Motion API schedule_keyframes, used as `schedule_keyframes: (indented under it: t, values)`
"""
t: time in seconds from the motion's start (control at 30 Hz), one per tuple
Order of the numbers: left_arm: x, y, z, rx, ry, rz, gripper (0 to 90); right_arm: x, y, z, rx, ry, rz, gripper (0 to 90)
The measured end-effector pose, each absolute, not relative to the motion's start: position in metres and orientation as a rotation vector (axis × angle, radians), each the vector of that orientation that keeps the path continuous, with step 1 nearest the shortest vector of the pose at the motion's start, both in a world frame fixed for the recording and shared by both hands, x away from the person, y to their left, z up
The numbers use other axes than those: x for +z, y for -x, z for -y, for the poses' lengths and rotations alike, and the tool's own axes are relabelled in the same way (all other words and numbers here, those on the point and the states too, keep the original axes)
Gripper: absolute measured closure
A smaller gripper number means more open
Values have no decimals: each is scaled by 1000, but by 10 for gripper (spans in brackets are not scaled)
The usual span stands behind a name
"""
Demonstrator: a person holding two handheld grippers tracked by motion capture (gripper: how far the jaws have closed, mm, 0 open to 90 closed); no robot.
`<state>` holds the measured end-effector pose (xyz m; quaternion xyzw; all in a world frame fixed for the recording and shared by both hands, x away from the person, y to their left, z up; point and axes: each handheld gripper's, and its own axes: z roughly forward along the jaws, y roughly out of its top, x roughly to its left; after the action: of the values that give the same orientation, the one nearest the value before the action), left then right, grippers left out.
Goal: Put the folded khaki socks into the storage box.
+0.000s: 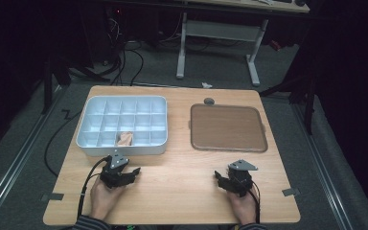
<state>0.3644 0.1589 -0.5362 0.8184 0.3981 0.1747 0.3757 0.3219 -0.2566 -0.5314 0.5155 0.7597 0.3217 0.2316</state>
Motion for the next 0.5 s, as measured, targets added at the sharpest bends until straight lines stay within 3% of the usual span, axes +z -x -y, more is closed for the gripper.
schedule_keyframes:
  t: [0.5]
  values:
    - [-537, -365, -159, 451, -2089, -1038, 361, -532, -322, 257, 886, -1417, -2088, 371]
